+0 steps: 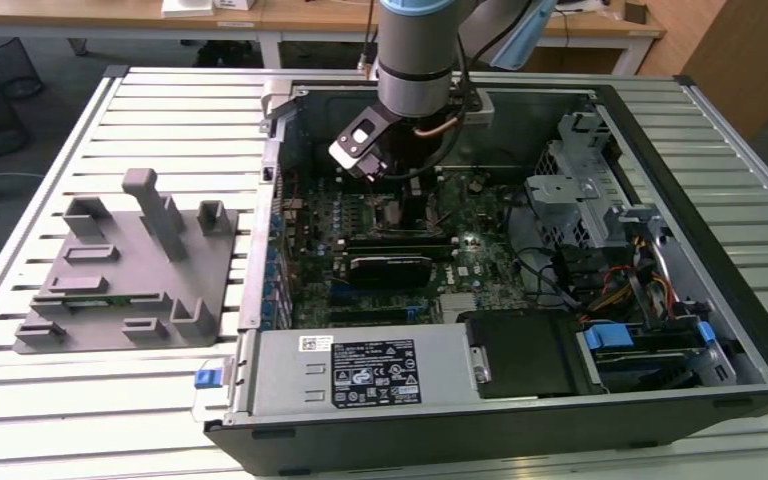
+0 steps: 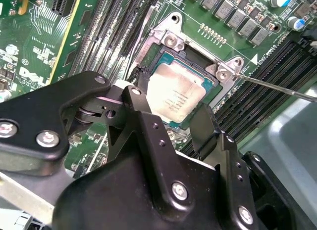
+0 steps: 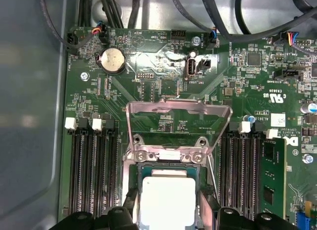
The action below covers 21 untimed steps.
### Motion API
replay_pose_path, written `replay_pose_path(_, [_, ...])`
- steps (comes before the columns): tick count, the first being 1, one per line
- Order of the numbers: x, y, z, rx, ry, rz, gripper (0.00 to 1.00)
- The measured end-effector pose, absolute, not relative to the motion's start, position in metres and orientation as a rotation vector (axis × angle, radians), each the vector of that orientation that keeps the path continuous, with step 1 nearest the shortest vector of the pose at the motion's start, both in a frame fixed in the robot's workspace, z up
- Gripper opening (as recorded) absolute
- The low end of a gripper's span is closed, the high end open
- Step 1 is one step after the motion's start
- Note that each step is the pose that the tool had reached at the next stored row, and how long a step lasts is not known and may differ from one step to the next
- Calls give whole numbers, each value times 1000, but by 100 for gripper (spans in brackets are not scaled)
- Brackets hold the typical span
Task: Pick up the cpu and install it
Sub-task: 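Place the cpu into insertion slot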
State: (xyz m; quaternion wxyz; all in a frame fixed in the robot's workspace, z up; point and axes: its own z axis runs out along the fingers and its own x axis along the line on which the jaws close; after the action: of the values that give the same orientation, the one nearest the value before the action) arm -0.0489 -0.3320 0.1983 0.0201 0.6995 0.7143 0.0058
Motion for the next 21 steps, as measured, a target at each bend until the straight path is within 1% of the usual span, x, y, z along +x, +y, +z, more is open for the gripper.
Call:
replay_pose_path(8, [-49, -332, 198, 2171, 2217, 19, 60])
replay_pose_path(13, [-49, -332, 206, 2171, 2217, 20, 60])
replay_pose_path(15, [-49, -332, 207, 2171, 2217, 20, 58])
replay_pose_path(16, [-49, -332, 208, 2171, 2217, 20, 52])
replay_pose_path(17, [-49, -332, 208, 2171, 2217, 20, 52])
replay_pose_path(20, [-49, -332, 210, 2171, 2217, 20, 35])
replay_pose_path(21, [-49, -332, 211, 2171, 2217, 20, 35])
